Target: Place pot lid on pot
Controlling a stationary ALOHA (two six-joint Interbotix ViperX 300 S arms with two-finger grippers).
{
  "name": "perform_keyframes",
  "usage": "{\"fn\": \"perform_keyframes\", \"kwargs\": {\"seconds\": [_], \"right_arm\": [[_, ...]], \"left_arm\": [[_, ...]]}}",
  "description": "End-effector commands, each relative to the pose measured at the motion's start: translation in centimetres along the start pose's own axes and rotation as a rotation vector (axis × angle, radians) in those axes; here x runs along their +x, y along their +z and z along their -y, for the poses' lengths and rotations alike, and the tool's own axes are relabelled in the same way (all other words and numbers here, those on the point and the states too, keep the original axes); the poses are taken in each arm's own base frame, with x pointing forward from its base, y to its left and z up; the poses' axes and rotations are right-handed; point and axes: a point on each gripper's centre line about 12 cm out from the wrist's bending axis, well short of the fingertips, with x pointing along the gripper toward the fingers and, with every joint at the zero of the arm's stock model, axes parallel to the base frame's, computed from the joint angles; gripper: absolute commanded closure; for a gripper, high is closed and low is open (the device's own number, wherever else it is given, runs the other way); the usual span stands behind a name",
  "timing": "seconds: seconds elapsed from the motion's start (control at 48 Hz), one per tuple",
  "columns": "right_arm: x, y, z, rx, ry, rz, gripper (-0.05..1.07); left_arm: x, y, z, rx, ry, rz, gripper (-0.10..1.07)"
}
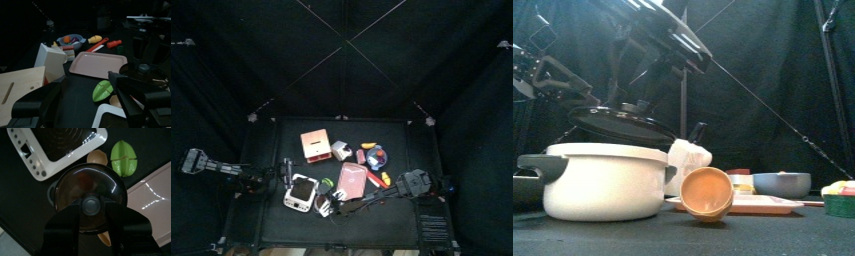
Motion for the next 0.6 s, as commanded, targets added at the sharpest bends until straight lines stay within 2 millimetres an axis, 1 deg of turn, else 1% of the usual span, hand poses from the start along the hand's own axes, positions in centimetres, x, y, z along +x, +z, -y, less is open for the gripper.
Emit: {"fn": "perform_keyframes", "kwargs": {"seconds": [0.0,0.042,0.125,0.292,0.5,0.583], "right_arm": [[-1.5,1.0,-1.4,-0.015,0.068,-0.040,0.38],[-1.1,0.8,-1.6,-0.041,0.060,-0.056,0.38],[-0.9,1.1,-1.6,-0.070,0.033,-0.061,0.38],[-1.2,1.8,-1.7,-0.082,0.003,-0.041,0.38],[-1.6,2.4,-1.7,-0.106,0.009,-0.039,0.38],[-1.1,2.4,-1.6,-0.110,0.007,-0.054,0.38]], "left_arm": [[0.2,0.4,-0.1,-0.004,0.005,0.013,-0.01],[0.2,0.4,0.0,-0.002,0.002,0.013,-0.01],[0.2,0.4,-0.1,-0.004,0.004,0.011,-0.01],[0.2,0.4,0.0,-0.003,0.001,0.007,-0.01],[0.2,0.3,0.0,-0.003,0.000,0.004,-0.01],[0.2,0.4,0.0,-0.004,0.001,0.007,-0.01]]}}
